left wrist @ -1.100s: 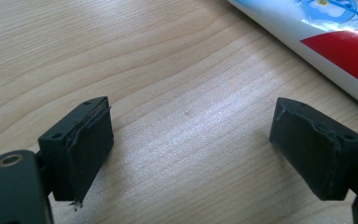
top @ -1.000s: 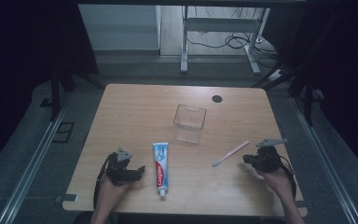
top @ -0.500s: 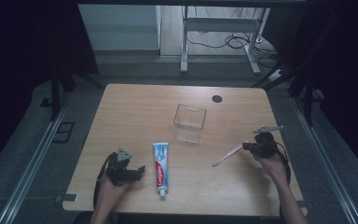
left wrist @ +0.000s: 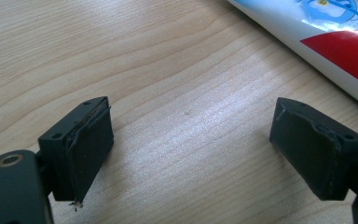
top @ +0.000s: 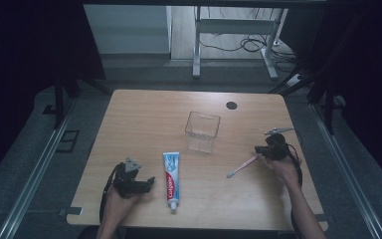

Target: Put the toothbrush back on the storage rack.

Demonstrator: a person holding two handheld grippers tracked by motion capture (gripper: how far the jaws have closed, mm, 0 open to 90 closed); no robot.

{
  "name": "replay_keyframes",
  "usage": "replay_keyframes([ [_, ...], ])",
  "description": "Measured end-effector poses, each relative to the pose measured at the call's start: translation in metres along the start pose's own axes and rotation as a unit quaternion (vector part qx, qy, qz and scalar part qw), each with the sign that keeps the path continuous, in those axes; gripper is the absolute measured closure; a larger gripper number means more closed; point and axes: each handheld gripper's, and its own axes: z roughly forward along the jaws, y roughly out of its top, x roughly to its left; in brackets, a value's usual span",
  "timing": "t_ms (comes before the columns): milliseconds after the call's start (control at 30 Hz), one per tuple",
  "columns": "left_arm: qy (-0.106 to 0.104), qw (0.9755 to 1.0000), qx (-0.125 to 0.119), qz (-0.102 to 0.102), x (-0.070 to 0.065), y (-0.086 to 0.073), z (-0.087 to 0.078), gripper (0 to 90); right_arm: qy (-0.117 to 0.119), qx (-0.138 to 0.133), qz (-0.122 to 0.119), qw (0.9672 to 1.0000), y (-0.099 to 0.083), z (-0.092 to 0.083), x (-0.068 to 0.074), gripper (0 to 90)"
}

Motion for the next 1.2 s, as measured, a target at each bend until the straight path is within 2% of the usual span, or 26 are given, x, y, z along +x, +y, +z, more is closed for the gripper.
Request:
replay_keyframes([
  [233, 0.000, 1.0000, -0.001, -0.001, 0.000, 0.000, 0.000, 13.3, -0.009, 0.007, -0.002, 0.9999, -0.003, -0.001, -0.005, 89.3],
  [433, 0.000, 1.0000, -0.001, -0.001, 0.000, 0.000, 0.000, 13.3, -0.006, 0.009, 0.002, 0.9999, -0.009, -0.005, -0.009, 89.2],
  [567, 0.000, 1.0000, -0.001, -0.001, 0.000, 0.000, 0.000, 13.3, -0.004, 0.014, -0.003, 0.9999, -0.012, -0.009, -0.010, 89.0],
  [700, 0.000, 1.0000, 0.001, 0.001, 0.000, 0.001, 0.000, 13.2, -0.011, 0.009, 0.000, 0.9999, -0.012, -0.010, -0.013, 88.1],
  [867, 0.000, 1.0000, 0.000, 0.000, 0.000, 0.001, 0.001, 13.2, -0.009, -0.001, 0.006, 0.9999, -0.006, -0.007, -0.014, 88.2],
  [1033, 0.000, 1.0000, -0.001, -0.001, 0.000, 0.001, 0.001, 13.3, -0.014, 0.019, 0.005, 0.9997, -0.004, 0.002, -0.017, 88.8],
  [1200, 0.000, 1.0000, -0.001, -0.001, 0.000, 0.001, 0.001, 13.3, -0.009, 0.023, 0.006, 0.9997, -0.011, 0.000, -0.017, 88.9],
])
